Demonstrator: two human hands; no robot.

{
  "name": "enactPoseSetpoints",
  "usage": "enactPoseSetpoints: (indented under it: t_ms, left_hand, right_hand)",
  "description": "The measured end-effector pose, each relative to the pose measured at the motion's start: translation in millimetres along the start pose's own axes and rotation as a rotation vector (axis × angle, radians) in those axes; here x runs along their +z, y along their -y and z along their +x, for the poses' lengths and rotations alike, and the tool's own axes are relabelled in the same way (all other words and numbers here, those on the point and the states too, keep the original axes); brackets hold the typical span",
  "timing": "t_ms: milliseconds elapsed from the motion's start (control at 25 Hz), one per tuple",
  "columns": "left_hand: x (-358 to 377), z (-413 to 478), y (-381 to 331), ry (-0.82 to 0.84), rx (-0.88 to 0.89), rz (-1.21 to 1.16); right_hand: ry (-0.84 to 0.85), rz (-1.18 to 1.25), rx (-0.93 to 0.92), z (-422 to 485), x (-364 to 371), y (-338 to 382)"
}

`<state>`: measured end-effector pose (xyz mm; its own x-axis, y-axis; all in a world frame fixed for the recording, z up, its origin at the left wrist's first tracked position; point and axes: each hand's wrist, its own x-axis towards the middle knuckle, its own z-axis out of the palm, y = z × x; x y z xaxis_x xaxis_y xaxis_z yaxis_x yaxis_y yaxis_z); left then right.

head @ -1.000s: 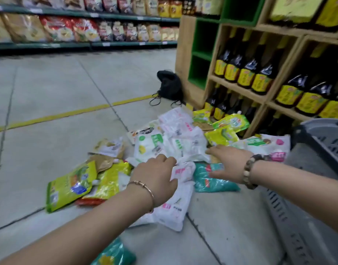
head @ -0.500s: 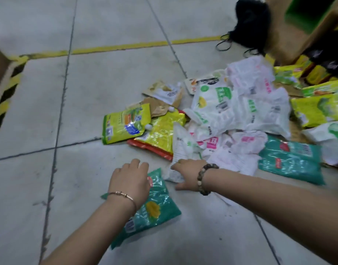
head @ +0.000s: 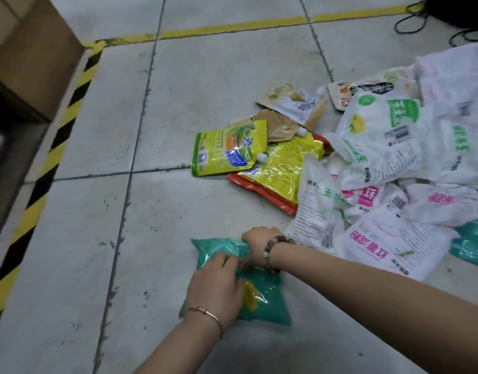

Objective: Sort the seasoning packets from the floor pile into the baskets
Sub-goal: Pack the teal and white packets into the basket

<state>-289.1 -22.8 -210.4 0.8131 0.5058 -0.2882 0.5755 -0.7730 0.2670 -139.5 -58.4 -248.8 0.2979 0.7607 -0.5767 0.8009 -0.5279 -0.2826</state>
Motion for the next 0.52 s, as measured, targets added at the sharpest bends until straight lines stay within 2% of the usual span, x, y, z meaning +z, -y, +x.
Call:
enactPoseSetpoints:
  t_ms: [160,280,320,360,440,520]
  left_hand:
    - [7.1,-11.7,-7.2,-0.173,-0.104,-0.566]
    - [0.3,-9.5,-11.9,-0.321,-0.325,-0.945]
    - [-2.2,-7.2,-13.3,-0.277,-0.412,-1.035]
    - [-5.5,-4.4,-16.4,-0.166,-0.493,-1.112]
    - [-9.3,-0.5,-24.6,0.12,-0.626,-1.36]
    - [-15.5,-1.1,-34.4,0.396,-0.664,-1.646]
  right_hand:
    - [-0.177,0.476,-0.042,-47.6,22.2,-19.6]
    - [-0.41,0.821,0.006,-90.4,23.6,-28.6]
    - [-0.462,0.932,0.025,-102.6,19.1,-31.9]
    - [-0.492,1.04,0.039,-113.9,14.7,-36.5]
    - [-0.488,1.262,0.056,-134.1,6.7,-42.5]
    - [-0.469,1.457,0.036,-152.9,6.8,-40.0]
